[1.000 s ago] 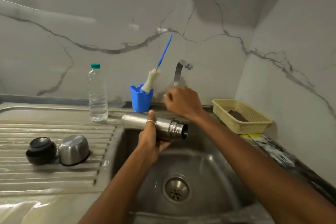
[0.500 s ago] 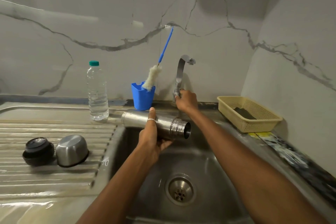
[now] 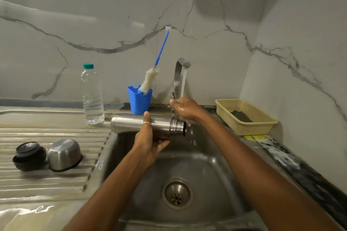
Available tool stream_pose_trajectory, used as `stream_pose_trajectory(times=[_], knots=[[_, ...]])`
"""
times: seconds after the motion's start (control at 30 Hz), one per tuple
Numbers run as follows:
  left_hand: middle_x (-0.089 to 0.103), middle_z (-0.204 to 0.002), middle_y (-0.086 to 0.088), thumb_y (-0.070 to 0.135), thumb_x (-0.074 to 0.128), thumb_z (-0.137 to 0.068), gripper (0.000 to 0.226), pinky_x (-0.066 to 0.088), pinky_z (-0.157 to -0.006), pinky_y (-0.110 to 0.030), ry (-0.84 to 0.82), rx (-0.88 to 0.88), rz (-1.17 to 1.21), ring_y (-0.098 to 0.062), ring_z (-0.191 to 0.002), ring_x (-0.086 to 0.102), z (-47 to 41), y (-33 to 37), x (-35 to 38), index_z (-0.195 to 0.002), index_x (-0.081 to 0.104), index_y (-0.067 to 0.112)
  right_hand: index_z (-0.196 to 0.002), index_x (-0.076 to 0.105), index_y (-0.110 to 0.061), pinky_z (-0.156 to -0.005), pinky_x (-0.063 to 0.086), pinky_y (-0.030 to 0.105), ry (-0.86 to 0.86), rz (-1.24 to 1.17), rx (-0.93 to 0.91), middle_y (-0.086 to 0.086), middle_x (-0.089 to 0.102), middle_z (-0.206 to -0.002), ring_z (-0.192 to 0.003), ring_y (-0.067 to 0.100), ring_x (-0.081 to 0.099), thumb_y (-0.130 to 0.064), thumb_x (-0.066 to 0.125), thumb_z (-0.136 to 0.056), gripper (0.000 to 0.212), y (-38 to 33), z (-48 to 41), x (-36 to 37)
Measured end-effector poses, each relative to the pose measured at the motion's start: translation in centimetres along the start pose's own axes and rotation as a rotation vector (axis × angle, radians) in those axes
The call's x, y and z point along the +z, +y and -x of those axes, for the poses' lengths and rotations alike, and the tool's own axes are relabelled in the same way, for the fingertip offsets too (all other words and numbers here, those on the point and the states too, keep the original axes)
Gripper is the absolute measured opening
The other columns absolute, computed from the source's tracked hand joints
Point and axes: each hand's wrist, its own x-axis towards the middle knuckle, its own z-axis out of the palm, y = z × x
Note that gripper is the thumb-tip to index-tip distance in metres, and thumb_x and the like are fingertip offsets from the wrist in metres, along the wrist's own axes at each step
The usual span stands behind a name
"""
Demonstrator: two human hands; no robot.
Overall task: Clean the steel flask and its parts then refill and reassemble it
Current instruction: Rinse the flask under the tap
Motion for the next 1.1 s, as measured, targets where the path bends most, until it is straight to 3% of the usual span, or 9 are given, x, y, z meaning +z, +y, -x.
stream_pose_trajectory(times=[0.17, 0.27, 0.37, 0.43, 0.6, 0.77, 0.83, 0.93, 1.1], knots=[[0.066, -0.118, -0.020, 0.052, 0.059, -0.097, 0.060, 0.055, -0.097, -0.049, 0.031, 0.038, 0.128, -0.033, -0.101, 0.069, 0.1, -0.3, 2.1, -0.137, 0.049, 0.009, -0.116, 0.067, -0.008, -0.086, 0.048, 0.039, 0.049, -0.208, 0.134, 0.013, 0.067, -0.116, -0.095, 0.020, 0.058, -0.066, 0.033, -0.102, 0.069, 0.1, 4.7, -0.4], [0.063, -0.110, -0.019, 0.054, 0.059, -0.096, 0.070, 0.055, -0.100, -0.048, 0.053, 0.054, 0.202, -0.030, -0.093, 0.067, -0.2, -1.6, 4.0, -0.145, 0.042, 0.007, -0.118, 0.058, -0.009, -0.087, 0.058, 0.043, 0.224, -0.434, 0.219, 0.012, 0.067, -0.114, -0.097, 0.019, 0.063, -0.077, 0.054, -0.085, 0.075, 1.0, 5.0, 1.2], [0.066, -0.116, -0.019, 0.060, 0.060, -0.093, 0.077, 0.055, -0.100, -0.044, 0.063, 0.036, 0.263, -0.031, -0.101, 0.069, -1.0, -2.9, 4.7, -0.147, 0.043, 0.008, -0.127, 0.051, -0.008, -0.091, 0.060, 0.046, 0.225, -0.968, 0.336, 0.017, 0.067, -0.118, -0.104, 0.027, 0.069, -0.048, 0.077, -0.086, 0.063, 1.6, 4.2, 2.4], [0.066, -0.118, -0.018, 0.061, 0.058, -0.094, 0.075, 0.056, -0.099, -0.040, 0.096, 0.035, 0.224, -0.030, -0.105, 0.068, -1.4, -3.5, 4.5, -0.145, 0.045, 0.008, -0.119, 0.059, -0.008, -0.092, 0.059, 0.050, 0.234, -0.989, 0.330, 0.018, 0.071, -0.112, -0.101, 0.030, 0.071, -0.038, 0.075, -0.090, 0.045, 2.1, 3.7, 3.2], [0.070, -0.086, -0.016, 0.067, 0.046, -0.098, 0.067, 0.061, -0.073, -0.036, 0.098, -0.097, -0.273, -0.024, -0.076, 0.070, -0.1, -1.8, 4.1, -0.104, 0.059, 0.002, -0.117, 0.060, -0.020, -0.079, 0.062, 0.039, 0.329, -0.889, 0.268, 0.008, 0.071, -0.109, -0.093, 0.022, 0.071, -0.043, 0.073, -0.090, 0.037, 2.5, 2.2, 3.4], [0.063, -0.074, 0.000, 0.042, 0.056, -0.098, 0.031, 0.041, -0.056, -0.026, 0.354, 0.624, -1.486, -0.012, -0.066, 0.057, 0.6, 1.0, 3.2, -0.081, 0.061, 0.016, -0.133, 0.056, -0.020, -0.093, 0.057, 0.038, 0.328, -0.654, 0.228, 0.002, 0.066, -0.122, -0.106, 0.019, 0.066, -0.050, 0.074, -0.087, 0.058, 2.3, 1.9, 4.2], [0.064, -0.092, 0.001, 0.039, 0.062, -0.093, 0.020, 0.048, -0.068, -0.028, 0.199, 0.696, -1.582, -0.014, -0.081, 0.059, 0.2, 0.5, 2.6, -0.096, 0.061, 0.020, -0.129, 0.058, -0.017, -0.094, 0.058, 0.040, 0.314, -0.615, 0.219, 0.001, 0.068, -0.117, -0.103, 0.018, 0.067, -0.051, 0.075, -0.086, 0.057, 2.5, 1.8, 4.7], [0.053, -0.124, -0.006, 0.041, 0.076, -0.083, 0.061, 0.051, -0.089, -0.033, -0.029, 0.509, -1.596, -0.020, -0.108, 0.055, -1.1, -1.6, 1.6, -0.130, 0.047, 0.015, -0.113, 0.062, -0.021, -0.085, 0.060, 0.045, 0.300, -0.635, 0.245, 0.003, 0.069, -0.107, -0.095, 0.020, 0.068, -0.052, 0.071, -0.089, 0.040, 2.3, 1.8, 4.3], [0.057, -0.116, -0.009, 0.035, 0.077, -0.086, 0.072, 0.055, -0.078, -0.033, -0.044, 0.417, -1.456, -0.020, -0.097, 0.061, -1.6, -2.8, 1.7, -0.137, 0.035, 0.009, -0.119, 0.062, -0.018, -0.068, 0.055, 0.032, 0.217, -0.729, 0.303, 0.005, 0.071, -0.105, -0.092, 0.020, 0.069, -0.060, 0.056, -0.096, 0.049, 2.1, 1.9, 3.7]])
